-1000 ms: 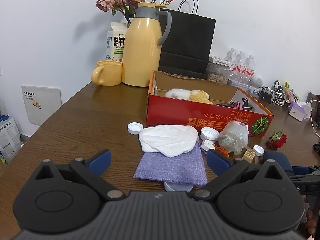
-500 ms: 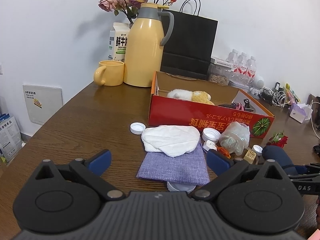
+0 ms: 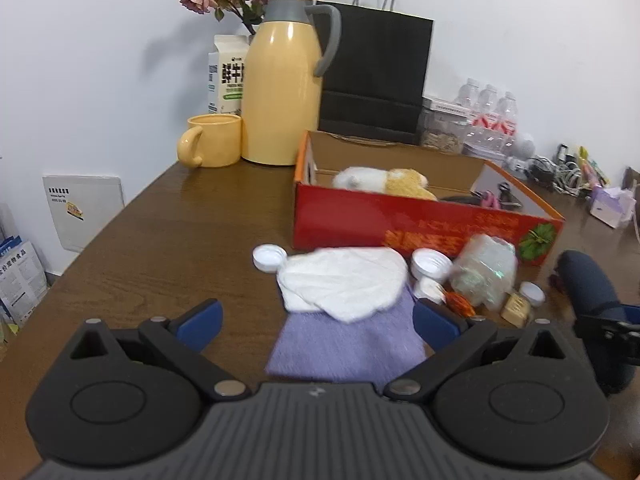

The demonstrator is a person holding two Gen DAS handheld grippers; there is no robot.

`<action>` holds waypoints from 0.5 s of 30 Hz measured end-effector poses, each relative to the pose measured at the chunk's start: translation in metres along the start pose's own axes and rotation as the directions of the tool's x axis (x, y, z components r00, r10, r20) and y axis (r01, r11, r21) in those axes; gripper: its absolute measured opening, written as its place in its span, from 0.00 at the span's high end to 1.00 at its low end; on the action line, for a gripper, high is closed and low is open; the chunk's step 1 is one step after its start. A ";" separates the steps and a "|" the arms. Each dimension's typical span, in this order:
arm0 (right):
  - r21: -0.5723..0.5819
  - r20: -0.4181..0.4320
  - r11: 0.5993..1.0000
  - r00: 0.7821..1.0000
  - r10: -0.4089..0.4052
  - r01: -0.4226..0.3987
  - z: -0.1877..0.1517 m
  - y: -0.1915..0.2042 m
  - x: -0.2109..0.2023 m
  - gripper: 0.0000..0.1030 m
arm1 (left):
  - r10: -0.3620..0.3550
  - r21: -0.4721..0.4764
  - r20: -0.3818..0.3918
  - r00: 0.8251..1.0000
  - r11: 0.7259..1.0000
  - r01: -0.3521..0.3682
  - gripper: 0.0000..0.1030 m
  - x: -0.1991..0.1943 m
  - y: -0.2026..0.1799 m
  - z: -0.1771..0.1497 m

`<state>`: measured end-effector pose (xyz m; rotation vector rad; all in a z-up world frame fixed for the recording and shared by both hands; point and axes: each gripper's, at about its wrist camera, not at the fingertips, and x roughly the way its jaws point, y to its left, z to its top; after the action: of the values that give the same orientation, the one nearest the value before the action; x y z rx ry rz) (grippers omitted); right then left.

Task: Organize objects
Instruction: 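Grasp a white bottle cap with the left gripper while the right gripper lifts the pouch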

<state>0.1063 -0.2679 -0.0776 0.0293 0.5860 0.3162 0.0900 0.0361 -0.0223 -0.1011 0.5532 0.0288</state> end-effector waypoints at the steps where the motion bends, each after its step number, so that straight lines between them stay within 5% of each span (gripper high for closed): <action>1: 0.000 0.007 1.000 1.000 0.005 -0.005 0.002 0.001 0.000 0.39 | 0.009 -0.004 0.005 1.000 1.000 -0.009 0.00 0.004 0.002 0.003; 6: -0.006 0.040 1.000 0.999 0.020 -0.020 0.014 0.003 0.003 0.39 | 0.082 -0.017 0.011 0.997 0.996 -0.082 0.00 0.030 0.016 0.026; 10: -0.012 0.064 1.000 0.998 0.026 -0.025 0.025 0.004 0.008 0.39 | 0.115 -0.023 -0.031 0.993 0.993 -0.116 0.19 0.057 0.030 0.039; 15: -0.021 0.083 0.999 0.996 0.026 -0.024 0.037 0.005 0.013 0.39 | 0.139 -0.037 -0.087 0.986 0.989 -0.143 0.24 0.090 0.041 0.048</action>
<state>0.1355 -0.2570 -0.0538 0.0305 0.4999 0.3438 0.1892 0.0816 -0.0329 -0.1050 0.6438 0.1751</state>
